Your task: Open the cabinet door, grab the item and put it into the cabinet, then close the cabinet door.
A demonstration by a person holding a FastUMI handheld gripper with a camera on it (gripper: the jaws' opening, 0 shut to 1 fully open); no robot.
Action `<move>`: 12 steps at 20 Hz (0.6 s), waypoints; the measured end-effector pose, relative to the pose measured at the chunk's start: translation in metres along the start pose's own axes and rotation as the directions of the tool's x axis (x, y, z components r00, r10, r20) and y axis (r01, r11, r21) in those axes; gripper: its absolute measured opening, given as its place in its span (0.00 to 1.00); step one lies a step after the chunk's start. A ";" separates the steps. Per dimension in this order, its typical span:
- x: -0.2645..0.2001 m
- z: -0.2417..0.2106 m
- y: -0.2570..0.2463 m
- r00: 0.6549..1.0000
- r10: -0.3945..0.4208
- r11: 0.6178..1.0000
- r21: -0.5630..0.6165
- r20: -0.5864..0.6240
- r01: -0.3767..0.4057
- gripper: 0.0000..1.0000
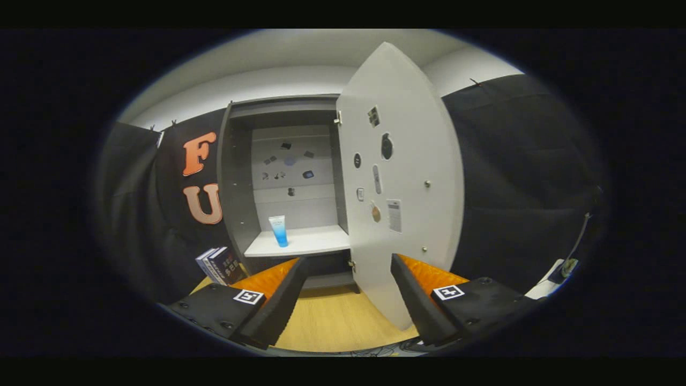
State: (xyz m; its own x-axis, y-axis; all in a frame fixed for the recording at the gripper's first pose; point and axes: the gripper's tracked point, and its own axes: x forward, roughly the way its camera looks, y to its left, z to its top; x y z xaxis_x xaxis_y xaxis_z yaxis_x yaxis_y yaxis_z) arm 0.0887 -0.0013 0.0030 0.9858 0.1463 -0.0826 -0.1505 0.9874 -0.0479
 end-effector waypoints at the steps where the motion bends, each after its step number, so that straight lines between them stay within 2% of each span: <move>1: -0.006 -0.001 -0.016 1.000 -0.018 1.000 -0.001 0.001 0.018 0.99; 12: -0.029 -0.020 -0.149 0.977 -0.209 0.975 0.066 -0.026 0.211 1.00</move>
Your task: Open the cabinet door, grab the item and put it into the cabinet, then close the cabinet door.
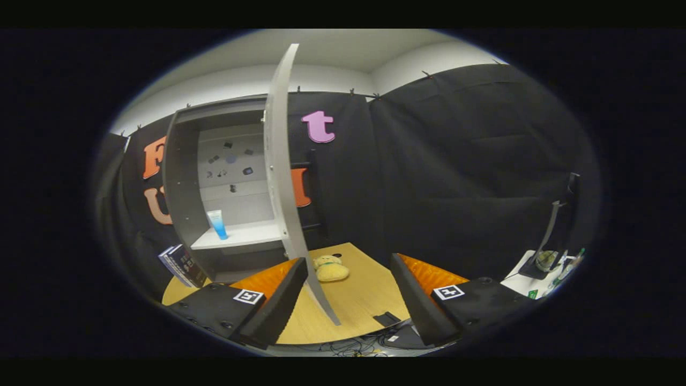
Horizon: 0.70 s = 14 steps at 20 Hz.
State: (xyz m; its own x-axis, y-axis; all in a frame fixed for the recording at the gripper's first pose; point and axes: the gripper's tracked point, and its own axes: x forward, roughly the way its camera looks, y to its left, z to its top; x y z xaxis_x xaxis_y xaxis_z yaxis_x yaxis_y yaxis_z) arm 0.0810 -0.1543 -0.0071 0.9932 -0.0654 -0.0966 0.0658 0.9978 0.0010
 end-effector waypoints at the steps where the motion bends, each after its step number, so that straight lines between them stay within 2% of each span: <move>1: 0.005 -0.002 -0.007 1.000 -0.021 1.000 0.007 0.005 0.021 0.99; 5: 0.024 -0.021 -0.033 0.996 -0.088 0.996 -0.012 -0.009 0.088 0.98; 14: 0.049 -0.042 0.000 0.999 -0.019 0.999 0.051 -0.045 0.021 0.97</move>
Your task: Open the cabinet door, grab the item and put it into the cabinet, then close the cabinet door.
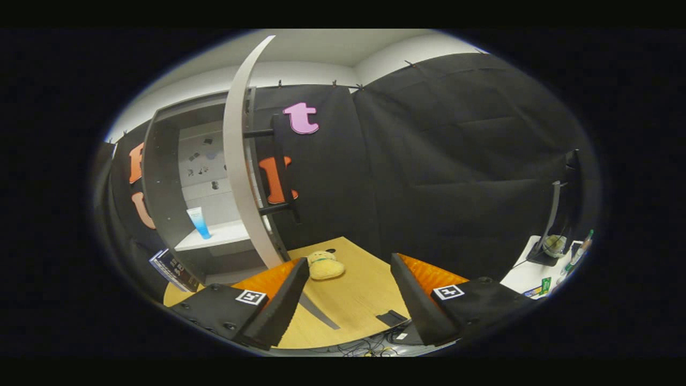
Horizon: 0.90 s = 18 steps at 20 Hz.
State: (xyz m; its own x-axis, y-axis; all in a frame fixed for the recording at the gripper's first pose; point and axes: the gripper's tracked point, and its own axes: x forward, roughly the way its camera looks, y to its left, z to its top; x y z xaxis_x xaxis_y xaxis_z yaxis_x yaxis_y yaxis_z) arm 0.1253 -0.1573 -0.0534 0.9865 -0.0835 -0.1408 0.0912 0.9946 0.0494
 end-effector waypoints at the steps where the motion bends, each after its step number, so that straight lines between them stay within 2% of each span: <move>1: 0.001 -0.002 0.002 1.000 0.001 1.000 -0.001 -0.004 -0.001 0.98; 9: -0.003 -0.002 0.007 1.000 0.008 0.998 -0.063 0.003 -0.008 0.96; 15: -0.006 -0.006 0.018 0.997 0.076 0.996 -0.047 0.000 -0.076 0.94; 18: -0.013 -0.009 0.036 0.990 0.141 0.988 -0.056 -0.014 -0.142 0.92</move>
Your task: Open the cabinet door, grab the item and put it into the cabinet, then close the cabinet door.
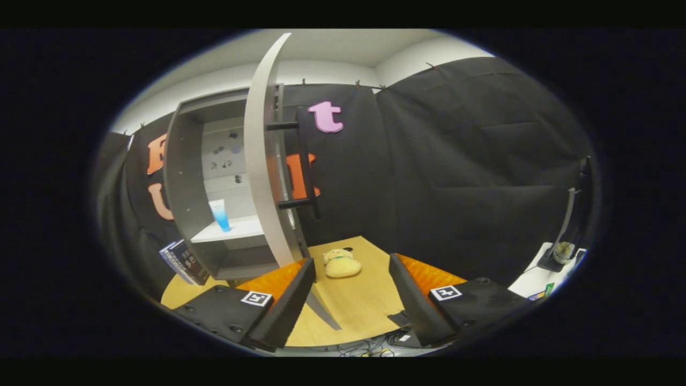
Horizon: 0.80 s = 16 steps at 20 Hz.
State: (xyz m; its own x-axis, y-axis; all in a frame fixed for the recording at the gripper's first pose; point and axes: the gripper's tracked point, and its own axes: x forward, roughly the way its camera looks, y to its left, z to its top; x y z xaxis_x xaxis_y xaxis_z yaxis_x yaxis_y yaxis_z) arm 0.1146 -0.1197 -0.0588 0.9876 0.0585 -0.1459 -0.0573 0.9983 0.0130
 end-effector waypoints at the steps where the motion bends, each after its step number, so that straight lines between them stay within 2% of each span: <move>1: -0.002 -0.002 0.007 1.000 0.018 1.000 0.006 -0.002 -0.017 0.92; 9: -0.001 -0.019 0.078 0.989 0.142 0.990 0.019 -0.033 -0.142 0.92; 16: 0.027 -0.030 0.162 0.965 0.257 0.966 0.048 -0.061 -0.254 0.93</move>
State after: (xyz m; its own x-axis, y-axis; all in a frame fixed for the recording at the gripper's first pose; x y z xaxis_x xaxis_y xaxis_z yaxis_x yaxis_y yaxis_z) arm 0.1281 0.0433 -0.0901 0.9289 0.3133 -0.1973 -0.2995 0.9491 0.0971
